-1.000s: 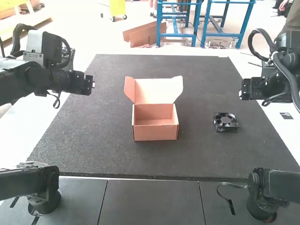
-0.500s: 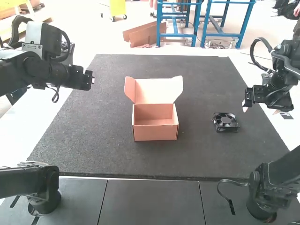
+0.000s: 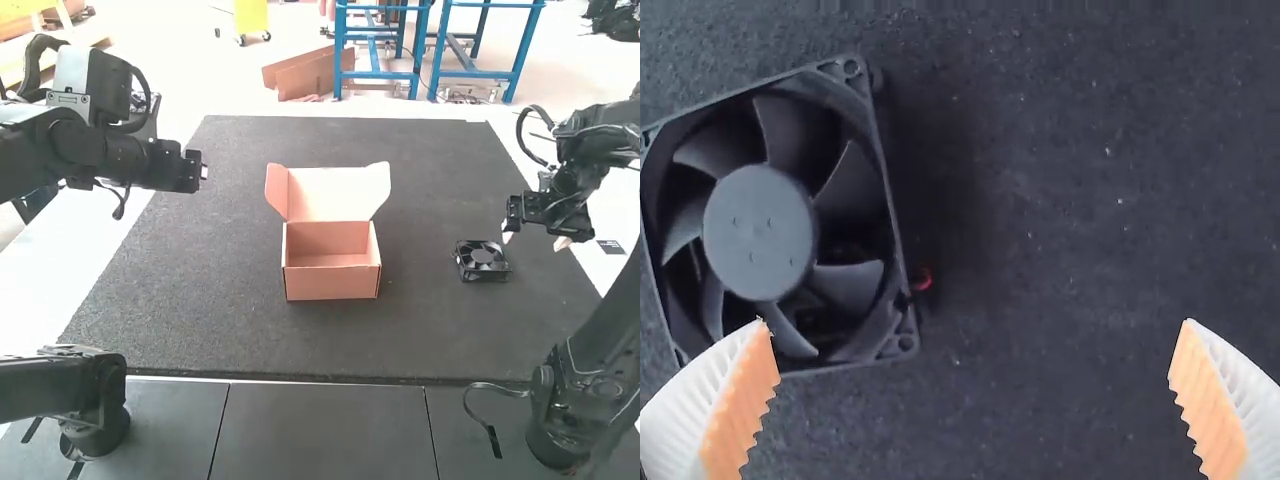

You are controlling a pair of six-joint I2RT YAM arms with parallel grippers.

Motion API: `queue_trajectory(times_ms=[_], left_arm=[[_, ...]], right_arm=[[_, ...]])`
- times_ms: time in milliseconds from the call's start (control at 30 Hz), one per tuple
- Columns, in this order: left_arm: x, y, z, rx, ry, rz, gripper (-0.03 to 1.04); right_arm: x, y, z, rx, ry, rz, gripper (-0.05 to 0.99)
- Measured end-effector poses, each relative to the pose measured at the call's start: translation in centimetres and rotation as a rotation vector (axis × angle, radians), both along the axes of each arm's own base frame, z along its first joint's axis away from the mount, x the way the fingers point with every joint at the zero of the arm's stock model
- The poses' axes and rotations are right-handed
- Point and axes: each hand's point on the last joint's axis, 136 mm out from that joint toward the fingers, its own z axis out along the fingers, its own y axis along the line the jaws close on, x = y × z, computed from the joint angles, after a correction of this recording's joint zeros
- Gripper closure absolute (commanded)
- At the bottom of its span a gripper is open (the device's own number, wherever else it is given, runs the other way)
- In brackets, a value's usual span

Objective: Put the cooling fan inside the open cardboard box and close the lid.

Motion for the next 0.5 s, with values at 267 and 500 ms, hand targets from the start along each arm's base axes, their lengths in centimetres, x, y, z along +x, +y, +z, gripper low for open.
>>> queue_trajectory(times_ms=[267, 500], left_arm=[[0.1, -0.1, 0.0, -0.006, -0.001, -0.001, 0.04], [0.5, -0.1, -0.1, -0.007, 0.008, 0.0, 0.04]], right_arm=[[0.4, -0.1, -2.7, 0.007, 0.052, -0.009, 0.04], [0.9, -0.4, -4.0, 0.0, 0.058, -0.011, 0.04]])
